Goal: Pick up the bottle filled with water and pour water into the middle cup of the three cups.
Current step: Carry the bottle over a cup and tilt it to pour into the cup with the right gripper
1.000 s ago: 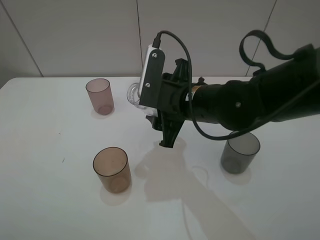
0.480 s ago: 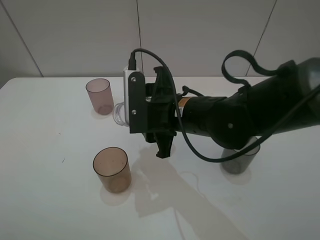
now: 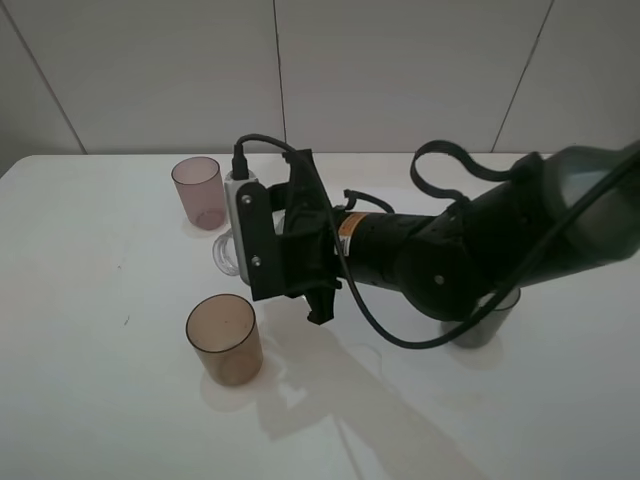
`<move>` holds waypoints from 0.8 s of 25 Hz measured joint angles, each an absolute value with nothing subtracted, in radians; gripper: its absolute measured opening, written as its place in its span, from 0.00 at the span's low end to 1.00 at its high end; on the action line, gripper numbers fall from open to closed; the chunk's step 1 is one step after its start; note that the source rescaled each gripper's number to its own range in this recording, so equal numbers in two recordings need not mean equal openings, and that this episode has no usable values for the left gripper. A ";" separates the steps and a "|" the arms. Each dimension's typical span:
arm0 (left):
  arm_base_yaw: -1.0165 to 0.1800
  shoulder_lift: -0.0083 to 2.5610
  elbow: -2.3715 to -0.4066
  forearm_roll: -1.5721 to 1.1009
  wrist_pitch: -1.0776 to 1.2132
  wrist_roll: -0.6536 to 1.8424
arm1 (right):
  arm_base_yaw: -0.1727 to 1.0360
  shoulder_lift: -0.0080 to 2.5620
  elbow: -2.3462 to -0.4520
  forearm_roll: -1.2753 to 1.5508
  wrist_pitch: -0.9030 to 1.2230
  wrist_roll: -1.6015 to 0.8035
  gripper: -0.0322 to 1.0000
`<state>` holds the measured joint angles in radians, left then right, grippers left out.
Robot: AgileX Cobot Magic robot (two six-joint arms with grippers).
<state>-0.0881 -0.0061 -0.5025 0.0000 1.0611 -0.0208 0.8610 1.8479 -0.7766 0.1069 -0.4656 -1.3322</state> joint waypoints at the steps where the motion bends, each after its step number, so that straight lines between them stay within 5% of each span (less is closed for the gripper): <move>1: -0.088 -0.006 -0.503 0.000 1.061 -0.021 | 0.868 1.853 -0.777 0.112 -0.483 -1.355 0.03; 20: -0.088 -0.006 -0.503 0.000 1.061 -0.021 | 0.955 1.910 -0.777 0.322 -0.640 -1.675 0.03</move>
